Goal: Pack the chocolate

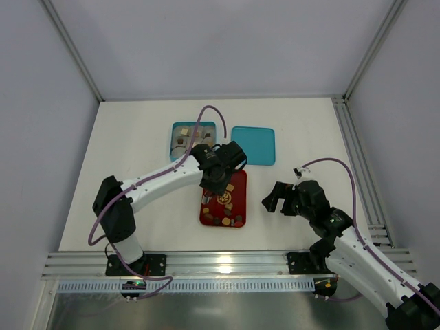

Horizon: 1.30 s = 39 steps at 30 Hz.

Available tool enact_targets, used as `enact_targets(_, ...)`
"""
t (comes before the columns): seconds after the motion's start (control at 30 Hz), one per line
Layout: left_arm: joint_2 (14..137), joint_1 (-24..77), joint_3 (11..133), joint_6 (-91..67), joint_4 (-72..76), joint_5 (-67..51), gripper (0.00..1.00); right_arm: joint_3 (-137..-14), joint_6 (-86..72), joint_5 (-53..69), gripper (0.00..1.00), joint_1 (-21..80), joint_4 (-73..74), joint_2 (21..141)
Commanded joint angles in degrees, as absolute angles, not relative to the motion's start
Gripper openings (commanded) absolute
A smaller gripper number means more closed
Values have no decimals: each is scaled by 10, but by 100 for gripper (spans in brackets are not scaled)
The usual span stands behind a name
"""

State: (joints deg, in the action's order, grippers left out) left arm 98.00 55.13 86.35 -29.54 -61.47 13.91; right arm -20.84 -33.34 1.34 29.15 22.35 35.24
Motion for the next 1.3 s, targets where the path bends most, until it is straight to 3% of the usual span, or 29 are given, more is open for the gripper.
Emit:
enact_targets(0.0, 972, 555, 889, -292, -626, 162, 35, -206, -337, 18, 100, 294, 210, 351)
enact_targets(1.27, 907, 530, 969, -281, -666, 200, 34, -208, -335, 19, 100, 294, 211, 357)
